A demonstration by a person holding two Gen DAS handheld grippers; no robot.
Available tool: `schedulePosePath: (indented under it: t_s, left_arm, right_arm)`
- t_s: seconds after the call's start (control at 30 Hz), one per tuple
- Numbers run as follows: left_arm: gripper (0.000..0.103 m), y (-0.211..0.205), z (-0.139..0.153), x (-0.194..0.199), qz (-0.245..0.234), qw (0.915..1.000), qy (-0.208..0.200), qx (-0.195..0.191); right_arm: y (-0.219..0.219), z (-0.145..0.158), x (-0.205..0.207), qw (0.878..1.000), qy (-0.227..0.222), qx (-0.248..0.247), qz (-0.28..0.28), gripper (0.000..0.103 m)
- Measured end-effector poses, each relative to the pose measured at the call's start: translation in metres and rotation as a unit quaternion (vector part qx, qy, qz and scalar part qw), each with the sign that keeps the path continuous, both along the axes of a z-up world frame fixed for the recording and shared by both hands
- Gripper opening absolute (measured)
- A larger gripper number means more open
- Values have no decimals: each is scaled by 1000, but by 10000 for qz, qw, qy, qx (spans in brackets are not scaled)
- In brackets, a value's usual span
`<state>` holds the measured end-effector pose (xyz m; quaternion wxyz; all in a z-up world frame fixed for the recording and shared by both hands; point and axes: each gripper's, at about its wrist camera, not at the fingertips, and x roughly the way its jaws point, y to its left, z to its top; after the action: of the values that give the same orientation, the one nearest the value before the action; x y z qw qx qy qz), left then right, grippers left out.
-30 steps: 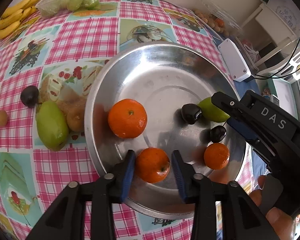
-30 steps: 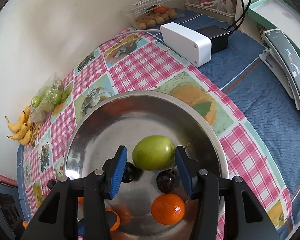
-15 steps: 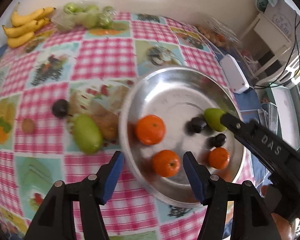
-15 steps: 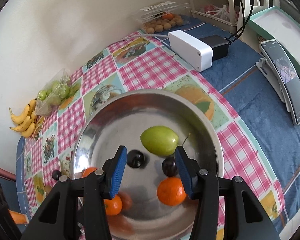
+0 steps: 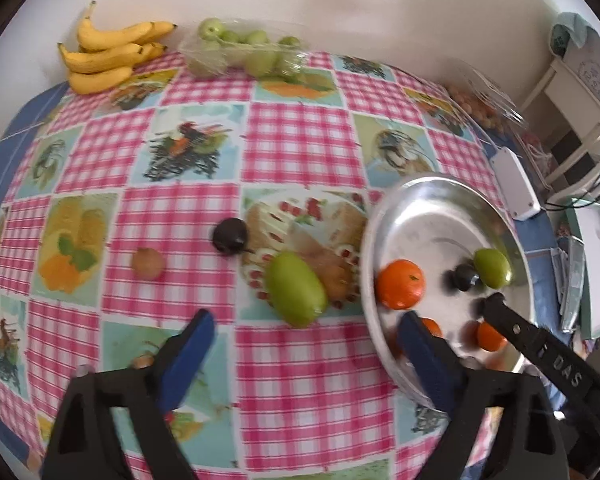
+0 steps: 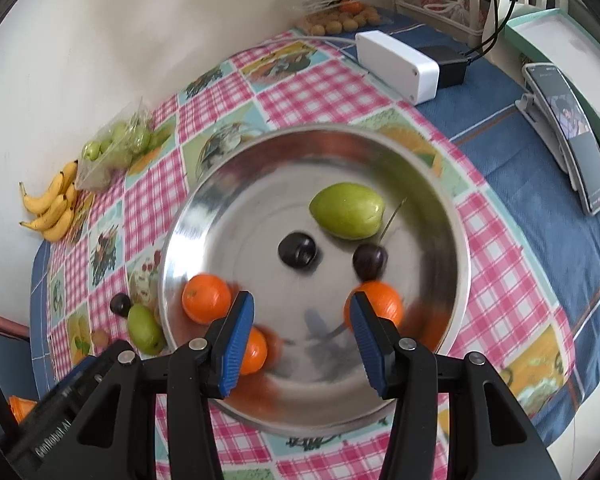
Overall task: Organize fruits
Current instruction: 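Move both grippers back from the bowl toward the loose fruit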
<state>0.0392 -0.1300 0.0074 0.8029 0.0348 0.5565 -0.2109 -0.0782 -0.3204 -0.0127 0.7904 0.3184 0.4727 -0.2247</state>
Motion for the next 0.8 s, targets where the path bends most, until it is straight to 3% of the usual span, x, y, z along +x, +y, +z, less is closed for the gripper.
schedulePosePath:
  t_s: [0.4, 0.8]
  left_arm:
    - [103, 29, -6, 11, 333, 9986, -189, 356]
    - [103, 42, -17, 16, 578, 9974, 5, 435]
  right_arm:
    - [37, 2, 2, 9994, 174, -117, 258, 52]
    - [43, 0, 5, 9989, 288, -191, 326, 52]
